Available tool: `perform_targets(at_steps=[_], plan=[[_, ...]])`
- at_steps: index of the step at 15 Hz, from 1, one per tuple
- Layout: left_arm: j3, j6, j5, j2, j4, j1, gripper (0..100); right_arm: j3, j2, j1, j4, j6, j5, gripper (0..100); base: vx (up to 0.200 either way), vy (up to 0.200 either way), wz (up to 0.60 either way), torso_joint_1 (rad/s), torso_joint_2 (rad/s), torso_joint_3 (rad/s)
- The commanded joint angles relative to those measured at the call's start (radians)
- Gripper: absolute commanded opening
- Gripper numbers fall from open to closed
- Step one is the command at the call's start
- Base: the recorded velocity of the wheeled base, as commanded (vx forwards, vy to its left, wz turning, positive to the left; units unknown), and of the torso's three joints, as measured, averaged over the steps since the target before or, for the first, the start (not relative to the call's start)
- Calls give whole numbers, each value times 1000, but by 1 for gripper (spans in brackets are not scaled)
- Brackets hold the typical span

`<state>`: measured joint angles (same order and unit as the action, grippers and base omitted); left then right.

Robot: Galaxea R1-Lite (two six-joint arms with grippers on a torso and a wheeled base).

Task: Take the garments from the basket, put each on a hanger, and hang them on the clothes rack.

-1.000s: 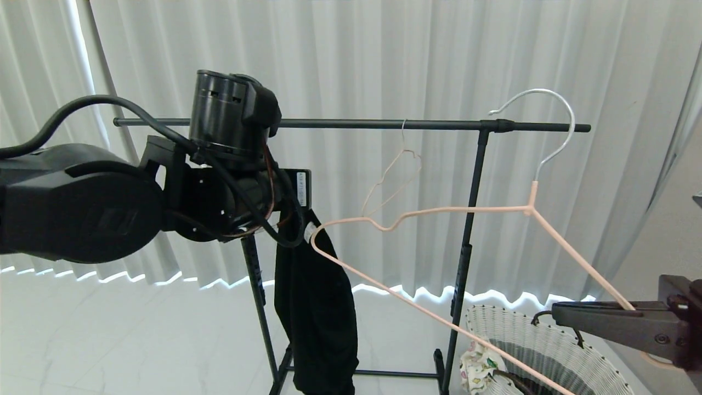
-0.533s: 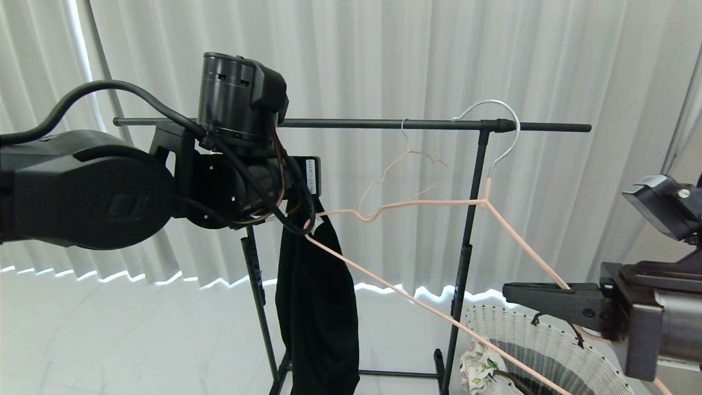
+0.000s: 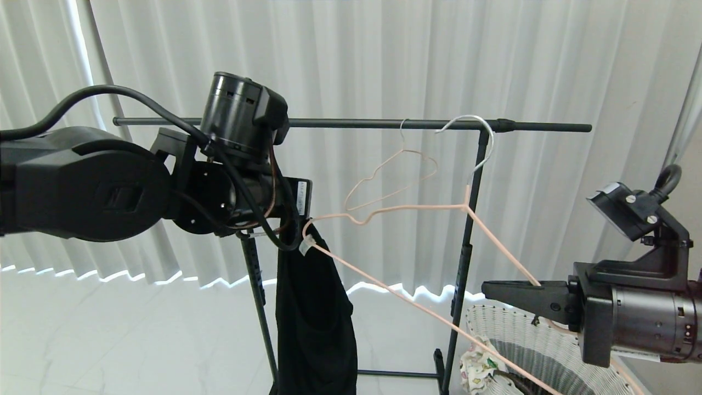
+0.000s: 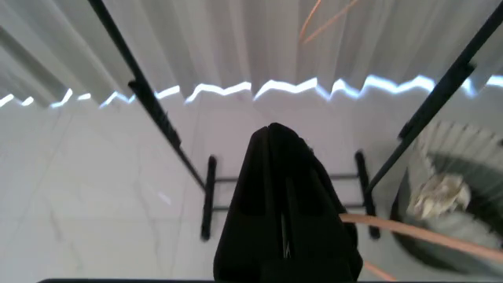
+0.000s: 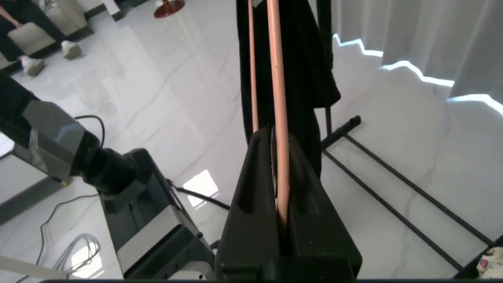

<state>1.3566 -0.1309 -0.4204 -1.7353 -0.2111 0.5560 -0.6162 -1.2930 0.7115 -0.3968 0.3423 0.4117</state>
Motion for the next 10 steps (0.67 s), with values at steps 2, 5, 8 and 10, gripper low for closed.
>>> perform_targets(at_steps=[2,5,8,10], plan=[[6,14,6,-4,-62,-27,0,19,-6,11,-2,0,-1,0,0,0,0,0,0,0],[13,13,6,-12,-68,-27,0,18,-26,22,-8,1,-1,0,0,0,0,0,0,0],[39,7,8,-35,-67,-28,0,13,-42,36,-43,1,-1,0,0,0,0,0,0,0],[45,7,8,-39,-67,-27,0,9,-58,37,-63,1,-1,0,0,0,0,0,0,0]])
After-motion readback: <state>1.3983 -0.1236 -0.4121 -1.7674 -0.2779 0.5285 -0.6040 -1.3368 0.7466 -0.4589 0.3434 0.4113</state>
